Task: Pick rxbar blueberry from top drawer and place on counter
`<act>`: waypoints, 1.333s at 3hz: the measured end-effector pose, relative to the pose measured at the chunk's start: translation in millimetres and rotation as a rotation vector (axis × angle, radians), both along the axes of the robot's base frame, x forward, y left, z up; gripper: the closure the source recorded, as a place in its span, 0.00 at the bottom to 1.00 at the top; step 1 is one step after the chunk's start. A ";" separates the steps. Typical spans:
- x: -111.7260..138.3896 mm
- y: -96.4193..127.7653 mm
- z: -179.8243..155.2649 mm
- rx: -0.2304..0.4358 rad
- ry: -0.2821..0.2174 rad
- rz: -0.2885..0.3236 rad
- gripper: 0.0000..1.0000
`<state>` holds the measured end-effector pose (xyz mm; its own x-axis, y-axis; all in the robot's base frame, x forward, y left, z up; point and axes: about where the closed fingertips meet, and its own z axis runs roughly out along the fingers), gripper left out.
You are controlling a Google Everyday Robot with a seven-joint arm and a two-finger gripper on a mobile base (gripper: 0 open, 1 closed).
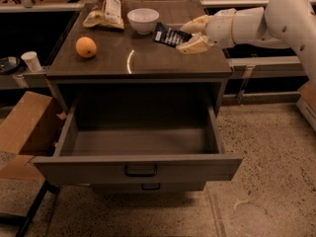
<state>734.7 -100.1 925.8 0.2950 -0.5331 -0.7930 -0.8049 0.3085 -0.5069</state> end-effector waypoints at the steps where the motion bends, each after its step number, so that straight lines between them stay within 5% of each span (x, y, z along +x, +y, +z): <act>1: 29.7 8.1 -3.7 0.041 0.060 -0.032 1.00; 3: 59.3 36.6 -35.4 0.020 0.199 -0.045 0.58; 4: 60.3 39.0 -37.2 0.019 0.207 -0.045 0.35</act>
Offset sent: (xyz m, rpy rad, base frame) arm 0.0784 0.0309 -0.0349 0.0373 0.2333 -0.0708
